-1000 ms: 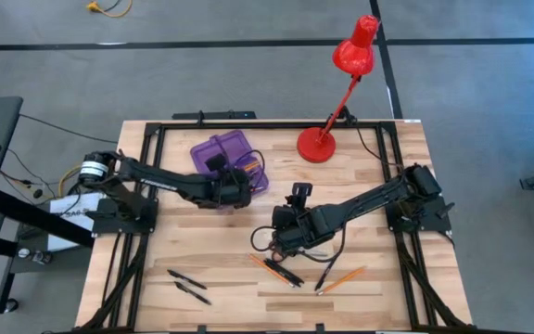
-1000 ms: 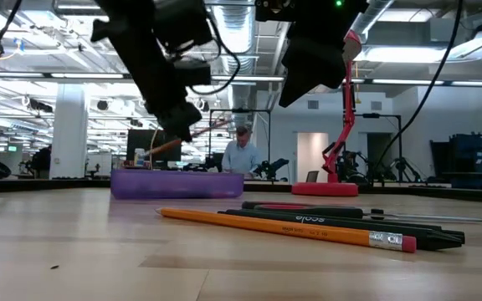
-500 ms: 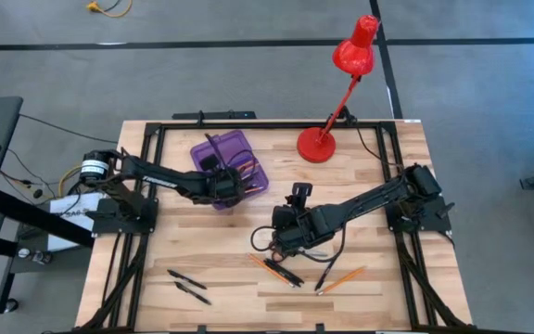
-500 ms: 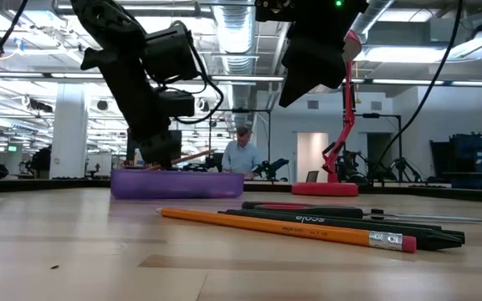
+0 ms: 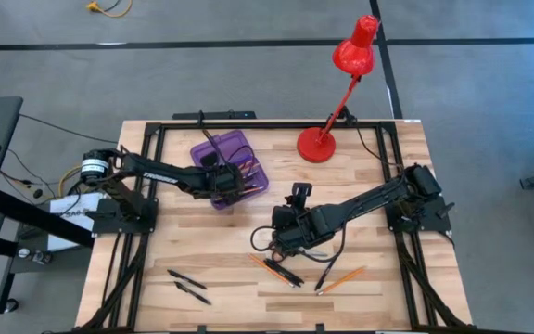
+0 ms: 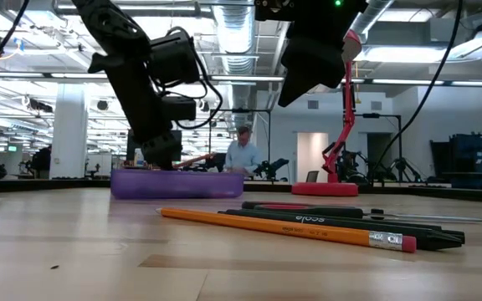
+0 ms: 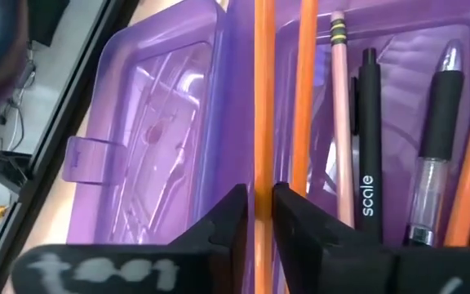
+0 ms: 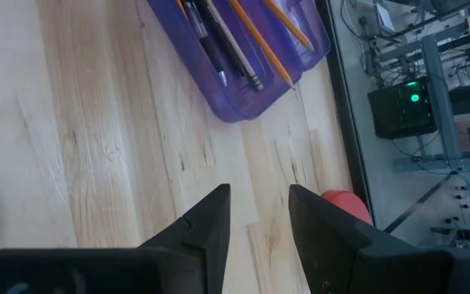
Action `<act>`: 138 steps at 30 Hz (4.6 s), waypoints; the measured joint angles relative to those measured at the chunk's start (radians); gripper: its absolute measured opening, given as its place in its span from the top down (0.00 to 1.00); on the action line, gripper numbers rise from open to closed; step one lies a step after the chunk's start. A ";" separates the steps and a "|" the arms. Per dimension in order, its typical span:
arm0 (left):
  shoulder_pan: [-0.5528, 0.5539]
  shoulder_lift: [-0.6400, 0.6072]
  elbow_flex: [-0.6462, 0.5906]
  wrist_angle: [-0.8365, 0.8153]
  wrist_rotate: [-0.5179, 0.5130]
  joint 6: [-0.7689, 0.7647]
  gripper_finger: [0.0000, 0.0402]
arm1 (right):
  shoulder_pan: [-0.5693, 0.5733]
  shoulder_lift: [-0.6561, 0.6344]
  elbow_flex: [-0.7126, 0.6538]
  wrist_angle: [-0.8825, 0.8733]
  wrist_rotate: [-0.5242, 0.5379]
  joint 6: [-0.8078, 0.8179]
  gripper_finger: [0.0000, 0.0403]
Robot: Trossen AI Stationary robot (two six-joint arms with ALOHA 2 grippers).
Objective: Pick & place school supplies into a supply box
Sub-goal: Put the yellow pencil into the purple supply box
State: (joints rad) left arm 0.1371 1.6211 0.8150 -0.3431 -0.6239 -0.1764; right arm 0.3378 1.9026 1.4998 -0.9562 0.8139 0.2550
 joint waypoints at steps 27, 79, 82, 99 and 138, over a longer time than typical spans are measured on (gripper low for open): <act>0.081 0.000 0.000 0.150 0.264 0.227 0.79 | 0.000 0.000 0.000 -0.001 -0.001 0.000 0.70; 0.171 0.130 0.010 0.222 0.347 0.310 0.94 | 0.000 0.000 -0.157 0.068 0.003 0.008 0.70; 0.151 0.130 0.026 0.169 0.315 0.321 0.98 | 0.000 0.000 -0.157 0.068 0.003 0.008 0.70; 0.111 0.130 0.057 0.092 0.350 0.335 0.82 | -0.010 0.000 -0.157 0.079 0.001 0.007 0.70; -0.654 -0.327 0.055 -0.273 0.110 -0.127 0.61 | 0.103 -0.046 -0.158 0.078 -0.170 -0.035 0.70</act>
State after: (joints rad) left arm -0.5166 1.2938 0.8696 -0.6158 -0.5138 -0.3034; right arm 0.4410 1.8568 1.3418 -0.8778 0.6440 0.2204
